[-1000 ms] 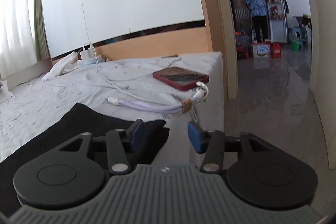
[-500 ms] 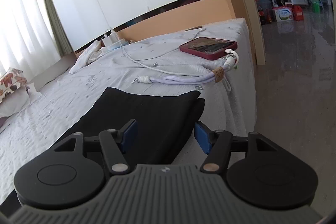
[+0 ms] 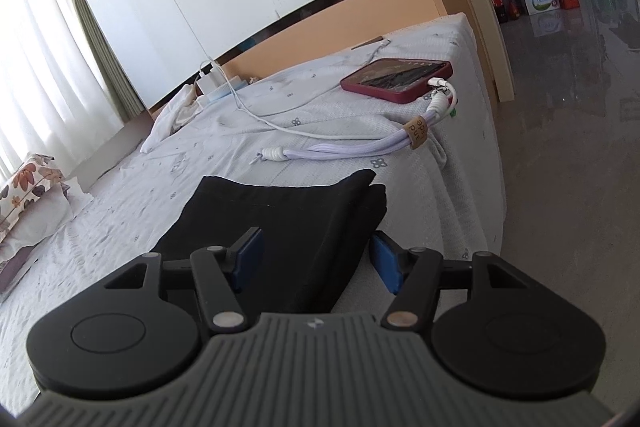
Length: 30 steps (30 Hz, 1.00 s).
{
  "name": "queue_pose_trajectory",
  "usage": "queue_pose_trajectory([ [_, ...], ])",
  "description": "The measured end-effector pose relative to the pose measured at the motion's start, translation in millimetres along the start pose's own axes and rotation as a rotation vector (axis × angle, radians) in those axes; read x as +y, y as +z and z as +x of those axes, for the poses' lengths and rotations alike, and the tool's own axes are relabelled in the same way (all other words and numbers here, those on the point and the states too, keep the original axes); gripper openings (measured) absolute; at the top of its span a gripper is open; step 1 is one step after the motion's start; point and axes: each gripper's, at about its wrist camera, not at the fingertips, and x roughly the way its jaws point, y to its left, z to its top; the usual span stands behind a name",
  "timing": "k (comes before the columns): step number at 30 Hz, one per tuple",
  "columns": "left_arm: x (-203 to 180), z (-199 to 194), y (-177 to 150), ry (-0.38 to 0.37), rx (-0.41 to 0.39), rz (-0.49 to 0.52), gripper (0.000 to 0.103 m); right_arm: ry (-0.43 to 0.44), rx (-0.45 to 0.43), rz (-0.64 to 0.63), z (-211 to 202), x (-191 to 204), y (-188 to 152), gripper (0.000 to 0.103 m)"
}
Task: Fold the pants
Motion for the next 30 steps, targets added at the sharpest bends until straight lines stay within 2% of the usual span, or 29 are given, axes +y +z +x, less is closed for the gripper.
queue_pose_trajectory([
  [3, -41, 10, -5, -0.082, 0.041, 0.057, 0.079, -0.002, -0.006, 0.014, 3, -4, 2, 0.073],
  [8, -108, 22, -18, -0.206, 0.089, 0.156, 0.079, 0.030, -0.031, 0.041, -3, -7, 3, 0.066],
  [10, -133, 25, -25, -0.237, 0.101, 0.195, 0.079, 0.030, -0.038, 0.024, -4, -3, 3, 0.062],
  [14, -166, 30, -41, -0.264, 0.128, 0.256, 0.079, 0.041, -0.037, -0.002, -3, 1, 3, 0.061],
  [19, -159, 33, -48, -0.233, 0.149, 0.239, 0.079, 0.007, -0.027, -0.041, 6, 6, 4, 0.060],
  [21, -142, 37, -40, -0.208, 0.156, 0.211, 0.079, -0.003, -0.033, -0.046, 8, 7, 4, 0.059],
  [22, -135, 39, -37, -0.193, 0.154, 0.197, 0.079, -0.006, -0.043, -0.042, 7, 7, 5, 0.054],
  [24, -119, 42, -29, -0.160, 0.145, 0.174, 0.079, -0.001, -0.075, -0.036, 3, 8, 5, 0.027],
  [26, -99, 42, -22, -0.117, 0.137, 0.145, 0.079, -0.018, -0.063, -0.055, 5, 12, 4, 0.028],
  [28, -77, 43, -15, -0.070, 0.131, 0.107, 0.079, -0.063, -0.042, -0.077, 13, 15, 2, 0.041],
  [30, -50, 43, -6, -0.016, 0.120, 0.068, 0.080, -0.059, -0.043, -0.108, 18, 18, 3, 0.049],
])
